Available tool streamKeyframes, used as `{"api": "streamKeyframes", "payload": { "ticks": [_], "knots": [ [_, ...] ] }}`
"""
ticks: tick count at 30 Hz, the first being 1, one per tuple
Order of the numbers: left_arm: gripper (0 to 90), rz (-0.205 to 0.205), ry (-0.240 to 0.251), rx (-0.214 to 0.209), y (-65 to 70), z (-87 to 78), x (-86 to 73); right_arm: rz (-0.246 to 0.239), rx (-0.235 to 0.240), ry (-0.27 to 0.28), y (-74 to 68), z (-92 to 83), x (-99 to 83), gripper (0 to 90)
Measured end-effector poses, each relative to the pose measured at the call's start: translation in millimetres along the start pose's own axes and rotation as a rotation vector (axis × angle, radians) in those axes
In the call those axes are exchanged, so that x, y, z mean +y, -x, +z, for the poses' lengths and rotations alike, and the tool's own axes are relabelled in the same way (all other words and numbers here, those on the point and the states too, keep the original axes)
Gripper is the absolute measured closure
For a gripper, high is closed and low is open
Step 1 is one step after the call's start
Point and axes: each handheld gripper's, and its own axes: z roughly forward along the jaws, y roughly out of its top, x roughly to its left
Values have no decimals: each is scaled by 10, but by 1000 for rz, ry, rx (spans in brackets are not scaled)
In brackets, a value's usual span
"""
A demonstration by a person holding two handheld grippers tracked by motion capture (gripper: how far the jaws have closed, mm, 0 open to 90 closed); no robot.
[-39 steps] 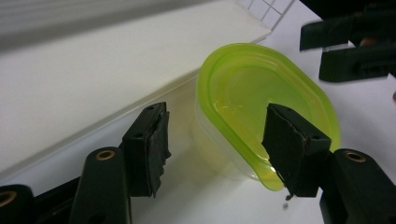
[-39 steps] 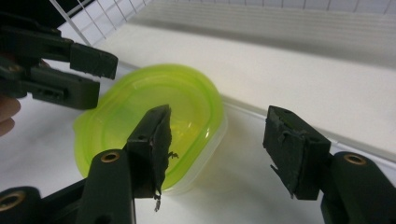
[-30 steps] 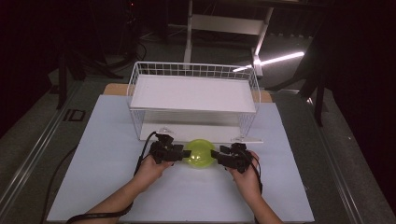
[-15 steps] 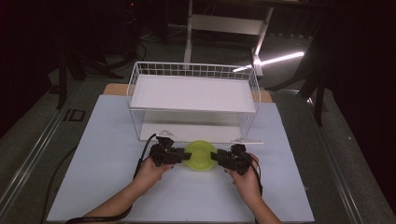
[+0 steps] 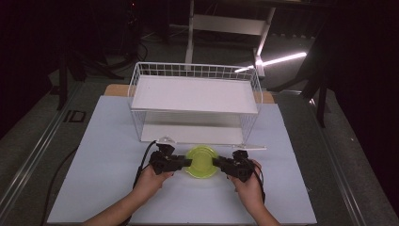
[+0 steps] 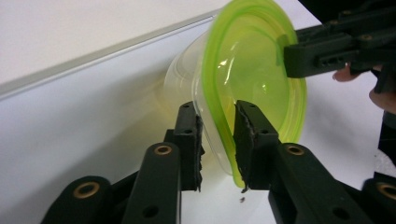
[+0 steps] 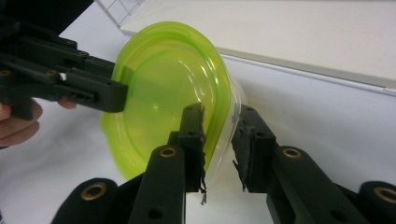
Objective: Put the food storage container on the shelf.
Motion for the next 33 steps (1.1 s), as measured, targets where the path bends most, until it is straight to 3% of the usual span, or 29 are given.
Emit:
{"api": "streamKeyframes", "payload": {
  "ticks": [4,6,9,18,20,24,29,33],
  "knots": [
    [805,3,-15,34,13,-19,-35,1,1,-2,-55,-4,-41,800],
    [809,-18,-11,22,-9,-34,-54,-13,-4,-1,-77,4,-52,802],
    [811,-13,5,22,-7,-75,-53,-19,-3,4,-107,0,-40,804],
    [814,26,101,50,55,-299,118,-48,-8,86,-227,-99,163,804],
    [813,34,122,60,44,-330,149,-64,-14,96,-255,-104,230,804],
    [812,57,186,58,-23,-356,173,-47,-7,110,-244,-67,339,804],
    [811,27,173,103,-105,-291,183,-33,-19,97,-219,55,379,804],
    [809,25,166,129,-175,-212,168,-21,-30,87,-179,158,362,804]
  ]
}}
